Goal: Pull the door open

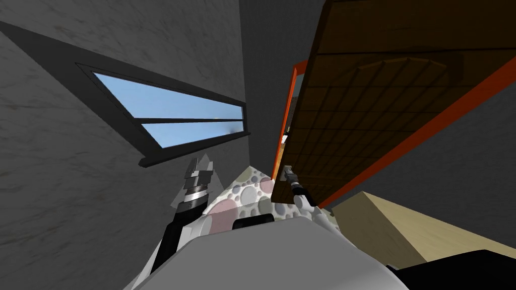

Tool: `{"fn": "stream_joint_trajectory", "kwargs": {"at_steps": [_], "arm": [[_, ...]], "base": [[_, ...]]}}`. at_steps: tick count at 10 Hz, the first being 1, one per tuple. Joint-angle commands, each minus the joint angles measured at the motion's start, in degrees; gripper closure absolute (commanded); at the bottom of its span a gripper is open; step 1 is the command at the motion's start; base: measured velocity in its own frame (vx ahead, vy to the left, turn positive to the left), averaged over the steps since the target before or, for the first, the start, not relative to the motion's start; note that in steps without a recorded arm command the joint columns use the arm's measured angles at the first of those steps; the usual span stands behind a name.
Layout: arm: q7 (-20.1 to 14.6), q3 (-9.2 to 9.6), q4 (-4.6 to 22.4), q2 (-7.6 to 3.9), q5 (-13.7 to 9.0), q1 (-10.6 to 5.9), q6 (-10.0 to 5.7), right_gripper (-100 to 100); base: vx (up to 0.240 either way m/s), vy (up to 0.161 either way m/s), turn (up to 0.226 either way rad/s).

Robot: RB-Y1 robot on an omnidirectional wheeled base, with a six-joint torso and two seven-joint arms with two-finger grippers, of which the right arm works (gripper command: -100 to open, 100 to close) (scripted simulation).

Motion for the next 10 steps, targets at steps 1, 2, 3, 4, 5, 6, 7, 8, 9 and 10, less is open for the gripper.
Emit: {"fn": "stream_joint_trajectory", "kwargs": {"at_steps": [1, 2, 3, 4, 5, 6, 7, 8, 9, 10], "arm": [[-1.35, 0.91, -0.63, -1.16, -0.19, 0.56, -0.61, 100], [-2.05, 1.38, -0.81, -1.88, -0.30, 0.85, -0.89, 100], [-2.95, 1.96, -1.05, -2.79, -0.43, 1.21, -1.25, 100], [-3.56, 2.37, -1.21, -3.42, -0.53, 1.47, -1.49, 100], [-2.95, 1.94, -1.05, -2.97, -0.52, 1.36, -1.20, 100], [-3.80, 2.81, -1.23, -3.78, -0.43, 1.77, -1.65, 100], [-4.21, 3.21, -1.38, -4.24, -0.38, 1.95, -1.94, 100], [-4.69, 3.67, -1.57, -4.78, -0.33, 2.15, -2.28, 100], [-5.20, 4.17, -1.76, -5.36, -0.26, 2.37, -2.64, 100], [-5.74, 4.70, -1.97, -5.98, -0.20, 2.60, -3.02, 100]], "base": [[-0.205, -0.066, 0.163], [-0.191, -0.080, 0.162], [-0.212, -0.078, 0.182], [-0.206, -0.056, 0.184], [-0.085, -0.022, 0.043], [-0.115, -0.018, 0.101], [-0.208, -0.050, 0.156], [-0.213, -0.100, 0.129], [-0.188, -0.061, 0.134], [-0.201, -0.053, 0.114]]}}
